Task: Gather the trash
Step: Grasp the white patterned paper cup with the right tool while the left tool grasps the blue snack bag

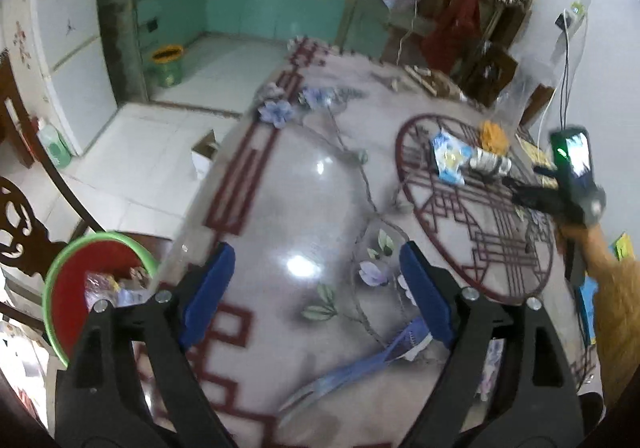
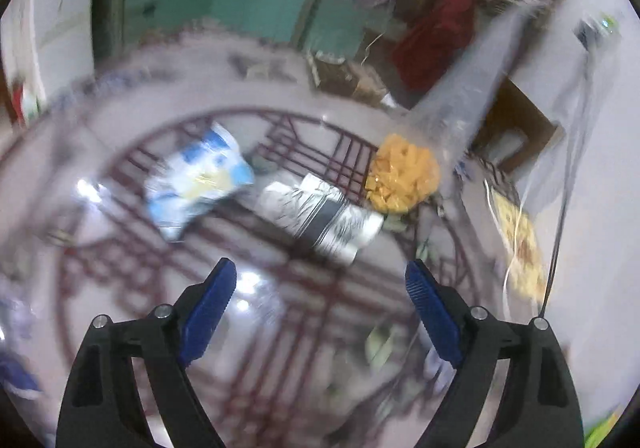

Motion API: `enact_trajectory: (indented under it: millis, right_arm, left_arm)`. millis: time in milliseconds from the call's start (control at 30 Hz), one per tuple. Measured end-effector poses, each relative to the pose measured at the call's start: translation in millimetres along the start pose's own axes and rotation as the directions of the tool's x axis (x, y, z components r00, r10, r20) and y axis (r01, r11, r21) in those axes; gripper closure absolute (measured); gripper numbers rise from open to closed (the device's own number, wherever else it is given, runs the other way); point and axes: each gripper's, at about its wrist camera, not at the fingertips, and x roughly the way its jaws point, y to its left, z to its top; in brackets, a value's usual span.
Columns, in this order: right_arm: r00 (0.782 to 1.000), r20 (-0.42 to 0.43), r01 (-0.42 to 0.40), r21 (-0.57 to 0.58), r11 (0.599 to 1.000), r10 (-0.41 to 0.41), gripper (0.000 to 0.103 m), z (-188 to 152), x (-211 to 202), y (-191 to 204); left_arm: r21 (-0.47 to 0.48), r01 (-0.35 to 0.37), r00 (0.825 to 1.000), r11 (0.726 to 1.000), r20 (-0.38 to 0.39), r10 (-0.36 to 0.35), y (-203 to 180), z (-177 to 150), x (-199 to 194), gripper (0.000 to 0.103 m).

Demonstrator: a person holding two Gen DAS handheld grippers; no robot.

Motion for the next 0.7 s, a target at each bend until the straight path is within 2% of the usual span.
enact_trajectory:
  millis: [100,167,233,267,300,333,400,433,500,533,600,700]
  right_arm:
    - [0.996,-0.019,0.08,-0.153,0.985,-0.084,0.021,18.3,30.7,12.1]
    - [0.992,-0.038,0.112,-0.212,0.971,-0.123,0.022,26.0,50.9,11.8]
    - [0.986,-0.08,0.126,-0.224,0.966,-0.147,0.037,31.7,69.6,8.7]
    - [0.981,-0.122,0.12,-0.226,0.967,-0.151,0.05,33.7,79.5,6.4]
    - [0.975,-0.135,0.14,-0.231,0.963,-0.174,0.055,34.4,84.2,5.4]
    - [0.974,-0.133,0.149,-0.217,0.965,-0.181,0.056,33.7,82.9,2.0]
    - [0.986,-0.124,0.091,-0.135,0.987,-0.108,0.062,29.1,70.8,-7.0]
    - [0.993,-0.112,0.023,-0.067,0.998,-0.031,0.062,21.2,56.3,-15.0]
    - [0.993,-0.08,-0.079,0.056,0.995,0.083,0.063,-0.2,27.0,-27.2]
    - [0.989,-0.067,-0.125,0.107,0.986,0.133,0.063,-10.7,14.8,-30.9]
    - [0.966,-0.026,-0.244,0.242,0.939,0.257,0.063,-50.5,-24.4,-40.9]
    - [0.946,-0.002,-0.306,0.328,0.894,0.325,0.062,-93.8,-73.0,-35.8]
  left_arm:
    - [-0.044,0.026,0.999,0.999,-0.036,-0.027,-1.5,3.2,15.2,0.021]
    - [-0.038,0.02,0.998,0.999,-0.058,-0.022,-3.9,4.1,24.5,0.021]
    - [-0.033,0.021,0.998,0.999,-0.066,-0.023,-6.0,4.8,28.5,0.021]
    - [-0.029,0.02,0.997,0.999,-0.069,-0.022,-7.7,5.8,31.0,0.021]
    - [-0.027,0.021,0.997,0.999,-0.07,-0.022,-9.4,6.7,32.9,0.021]
    - [-0.027,0.021,0.997,0.999,-0.071,-0.023,-10.8,7.1,33.7,0.021]
    - [-0.026,0.024,0.997,0.999,-0.075,-0.026,-14.0,8.6,36.4,0.021]
    - [-0.023,0.028,0.997,0.999,-0.076,-0.029,-16.1,9.2,37.3,0.021]
    - [-0.015,0.027,0.997,1.0,-0.072,-0.028,-21.8,8.8,38.5,0.021]
    - [-0.01,0.027,0.997,1.0,-0.071,-0.027,-25.4,8.2,39.2,0.021]
    - [0.005,0.025,0.997,1.0,-0.07,-0.024,-34.5,6.1,41.7,0.021]
    - [0.051,0.036,0.996,0.998,-0.089,-0.032,-57.1,-1.0,49.9,0.021]
